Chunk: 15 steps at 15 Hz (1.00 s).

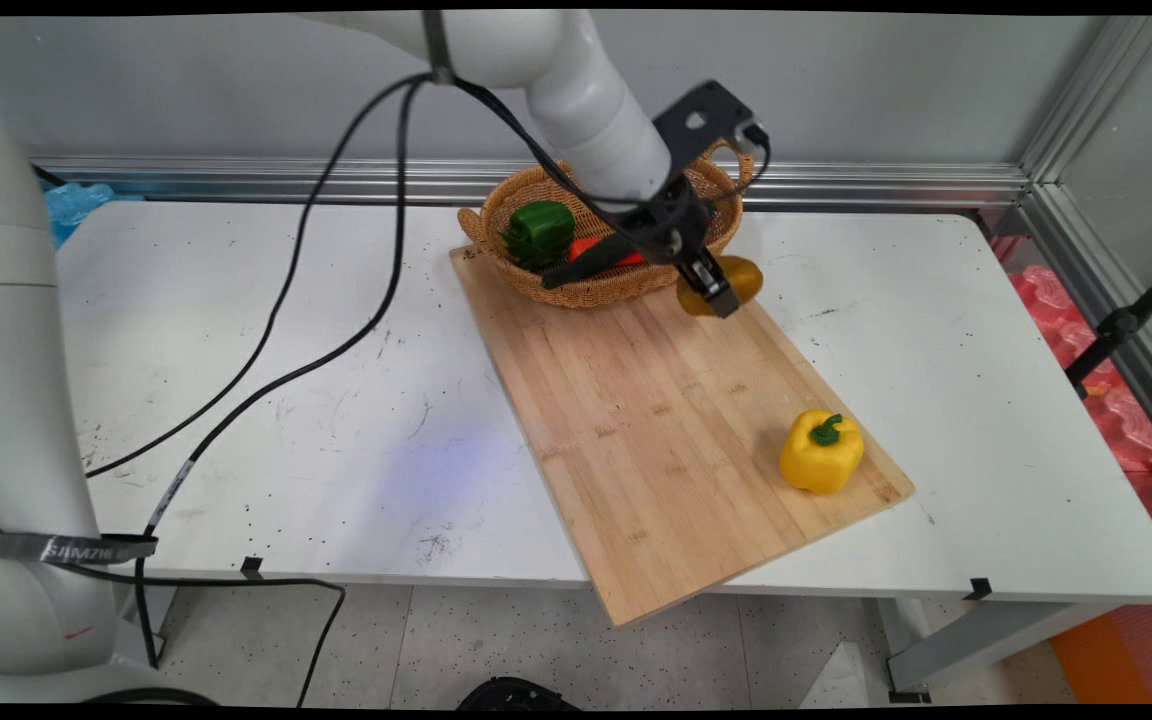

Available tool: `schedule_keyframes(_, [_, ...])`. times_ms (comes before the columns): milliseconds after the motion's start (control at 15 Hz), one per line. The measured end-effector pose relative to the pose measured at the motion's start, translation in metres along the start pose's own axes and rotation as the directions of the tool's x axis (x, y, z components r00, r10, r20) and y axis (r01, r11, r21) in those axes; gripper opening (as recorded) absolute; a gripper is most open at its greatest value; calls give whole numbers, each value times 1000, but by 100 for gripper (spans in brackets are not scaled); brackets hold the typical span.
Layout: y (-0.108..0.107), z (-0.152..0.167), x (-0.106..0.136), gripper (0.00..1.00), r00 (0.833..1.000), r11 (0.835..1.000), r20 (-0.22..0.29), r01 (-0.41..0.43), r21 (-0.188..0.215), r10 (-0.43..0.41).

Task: Place the picked object on the cutting board

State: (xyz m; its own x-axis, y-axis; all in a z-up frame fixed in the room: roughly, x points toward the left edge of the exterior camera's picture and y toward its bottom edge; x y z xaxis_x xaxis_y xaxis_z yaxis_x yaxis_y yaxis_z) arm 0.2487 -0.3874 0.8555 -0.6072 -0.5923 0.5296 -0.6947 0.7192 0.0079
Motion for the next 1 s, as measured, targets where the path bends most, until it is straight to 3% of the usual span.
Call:
schedule_keyframes(467, [-3, 49, 6, 0, 984, 985, 58, -164, -55, 167])
schedule_keyframes(1000, [-8, 76, -7, 0, 962, 957, 69, -252, -141, 264])
